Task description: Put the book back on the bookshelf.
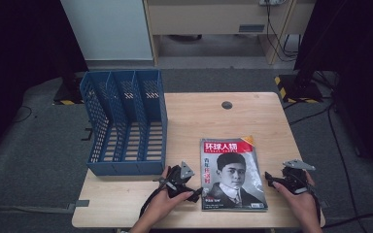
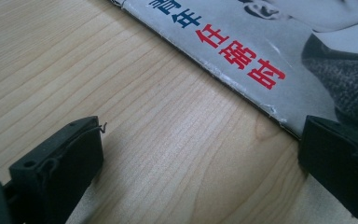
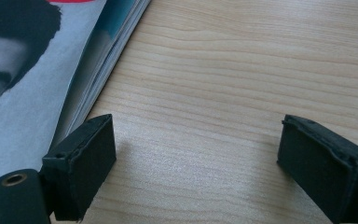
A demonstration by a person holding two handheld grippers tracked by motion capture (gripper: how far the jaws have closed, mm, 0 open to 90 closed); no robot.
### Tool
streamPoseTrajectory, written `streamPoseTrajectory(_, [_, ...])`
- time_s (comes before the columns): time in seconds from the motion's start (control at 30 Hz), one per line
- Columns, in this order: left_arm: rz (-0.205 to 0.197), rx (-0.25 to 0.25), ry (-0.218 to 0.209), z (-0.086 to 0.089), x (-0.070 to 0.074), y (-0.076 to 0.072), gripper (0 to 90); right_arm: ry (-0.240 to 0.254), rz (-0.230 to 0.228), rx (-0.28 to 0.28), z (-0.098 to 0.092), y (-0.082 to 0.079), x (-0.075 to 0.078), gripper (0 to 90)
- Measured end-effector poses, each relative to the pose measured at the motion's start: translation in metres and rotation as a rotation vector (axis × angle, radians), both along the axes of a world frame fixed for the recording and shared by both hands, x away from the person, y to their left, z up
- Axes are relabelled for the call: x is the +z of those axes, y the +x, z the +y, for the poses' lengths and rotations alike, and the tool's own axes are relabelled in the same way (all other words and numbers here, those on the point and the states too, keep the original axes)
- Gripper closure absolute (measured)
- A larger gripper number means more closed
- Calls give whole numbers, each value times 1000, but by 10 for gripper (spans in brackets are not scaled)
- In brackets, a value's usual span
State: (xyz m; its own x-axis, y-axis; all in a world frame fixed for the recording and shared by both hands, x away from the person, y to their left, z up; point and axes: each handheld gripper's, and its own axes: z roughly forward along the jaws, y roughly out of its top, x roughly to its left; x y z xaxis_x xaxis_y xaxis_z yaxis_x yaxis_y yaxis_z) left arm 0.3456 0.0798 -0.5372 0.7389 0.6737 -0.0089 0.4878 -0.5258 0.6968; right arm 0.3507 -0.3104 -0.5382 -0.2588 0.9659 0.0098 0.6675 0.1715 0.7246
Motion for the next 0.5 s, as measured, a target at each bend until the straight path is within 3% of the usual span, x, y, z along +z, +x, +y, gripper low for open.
streamPoseTrajectory(0.23, [1,9,1,-1,0,0,0,27,-2,5,-4,0,2,114])
streamPoseTrajectory(0.37, [2,9,0,-1,0,0,0,62,-47,-11,-8,-3,11,118])
streamPoseTrajectory(0.5, [3,9,0,-1,0,0,0,86,-84,23,-5,-6,18,179])
